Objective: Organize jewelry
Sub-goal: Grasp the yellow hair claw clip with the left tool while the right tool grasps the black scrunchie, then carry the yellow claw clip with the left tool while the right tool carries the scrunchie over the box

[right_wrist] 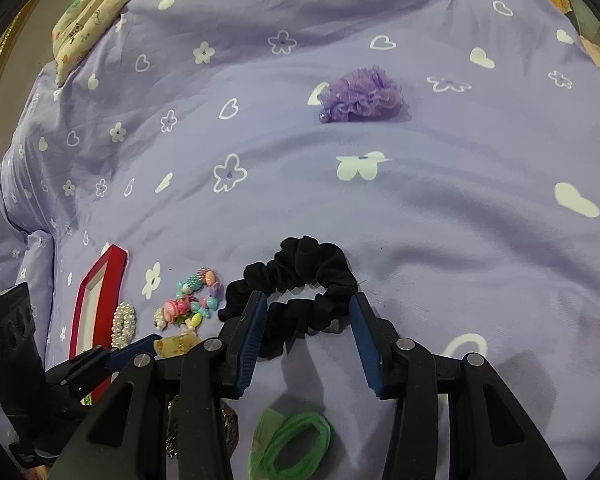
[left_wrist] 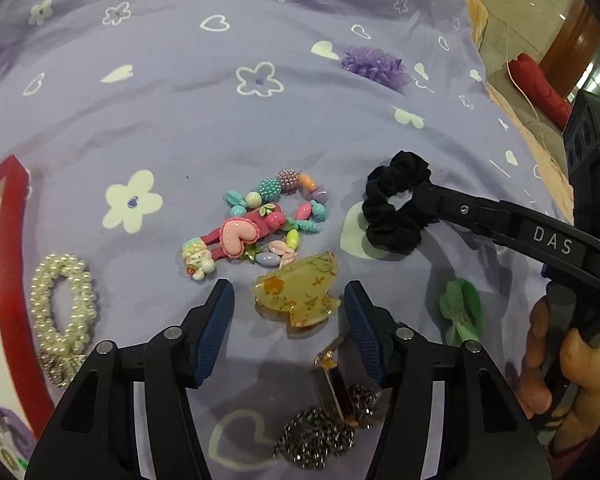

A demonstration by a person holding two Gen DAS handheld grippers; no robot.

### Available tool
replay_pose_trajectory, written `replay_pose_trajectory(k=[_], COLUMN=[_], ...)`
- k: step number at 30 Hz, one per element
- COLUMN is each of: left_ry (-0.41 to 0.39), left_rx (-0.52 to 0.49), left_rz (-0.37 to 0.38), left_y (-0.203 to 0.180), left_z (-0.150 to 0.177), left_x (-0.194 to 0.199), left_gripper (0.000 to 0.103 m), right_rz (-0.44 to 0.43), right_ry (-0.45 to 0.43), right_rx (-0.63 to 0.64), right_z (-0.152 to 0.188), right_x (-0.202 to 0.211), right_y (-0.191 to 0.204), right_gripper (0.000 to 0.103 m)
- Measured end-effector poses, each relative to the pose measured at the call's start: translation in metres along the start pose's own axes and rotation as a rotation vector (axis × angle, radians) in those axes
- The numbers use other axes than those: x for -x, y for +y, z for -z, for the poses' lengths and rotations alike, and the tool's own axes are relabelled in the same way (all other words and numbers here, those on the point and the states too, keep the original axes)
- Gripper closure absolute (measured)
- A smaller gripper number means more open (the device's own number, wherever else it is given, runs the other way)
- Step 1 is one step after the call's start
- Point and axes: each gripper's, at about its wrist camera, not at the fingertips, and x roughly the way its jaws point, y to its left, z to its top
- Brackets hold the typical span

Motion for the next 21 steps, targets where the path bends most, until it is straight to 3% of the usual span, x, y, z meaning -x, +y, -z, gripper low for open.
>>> replay_pose_trajectory(k=[1,3,7,21], left_ry=[-0.005,-0.007,-0.023,-0.115], left_rx=[-0.004,-0.008,-0.004,0.054], left_rz=[-0.005,0.002,0.015,0.028], left_y=[0.0,0.0,0.002,0.03], left_z=[0.0,0.001,0.003,0.034], left_x=[0.0,-0.001,0.004,0.067], left_gripper=[0.065,0.066,0.067,0.067], right_rz=[-0.002,0.004,0.017,-0.092], right_ry=[0.004,0.002,-0.006,-0.073], right_rx=[-0.004,-0.012,-0.016,0.026], right_z=[0.0,0.001,0.001,0.009], right_x=[-0.003,-0.006,-0.008,0.031], right_y=[-0.001,-0.004,-0.007,0.029], right_gripper=[0.059,0.063,0.09,0.094])
